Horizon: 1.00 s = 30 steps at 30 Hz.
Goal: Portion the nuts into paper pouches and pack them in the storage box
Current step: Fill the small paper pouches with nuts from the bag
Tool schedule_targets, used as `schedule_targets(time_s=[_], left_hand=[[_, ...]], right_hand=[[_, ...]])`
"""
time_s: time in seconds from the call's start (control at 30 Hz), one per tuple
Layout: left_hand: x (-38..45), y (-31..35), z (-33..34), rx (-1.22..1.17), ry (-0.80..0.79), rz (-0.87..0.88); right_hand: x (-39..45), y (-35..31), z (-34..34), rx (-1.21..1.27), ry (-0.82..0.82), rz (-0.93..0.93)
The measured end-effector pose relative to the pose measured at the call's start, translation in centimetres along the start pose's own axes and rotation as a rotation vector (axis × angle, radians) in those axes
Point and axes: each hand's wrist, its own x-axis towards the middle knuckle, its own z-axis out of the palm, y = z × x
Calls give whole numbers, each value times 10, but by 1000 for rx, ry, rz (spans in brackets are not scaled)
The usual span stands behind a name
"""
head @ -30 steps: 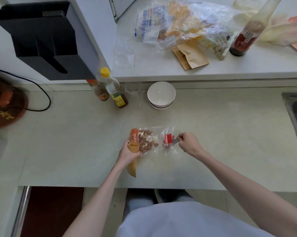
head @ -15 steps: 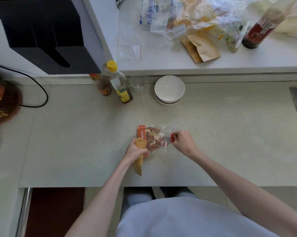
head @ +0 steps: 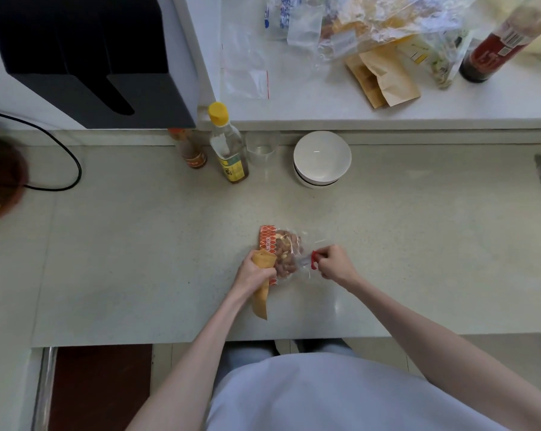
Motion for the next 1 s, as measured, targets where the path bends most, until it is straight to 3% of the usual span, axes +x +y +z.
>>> schedule_targets(time_s=[0.2, 0.7, 1.0], left_hand=[[0, 3, -3, -29, 28, -49], [-11, 12, 2, -73, 170, -81], [-18, 14, 12, -73, 254, -78]], right_hand=[[-3, 14, -2, 203, 44, 145], [-8, 50, -36, 420, 111, 99], [-13, 79, -62, 413, 165, 126]])
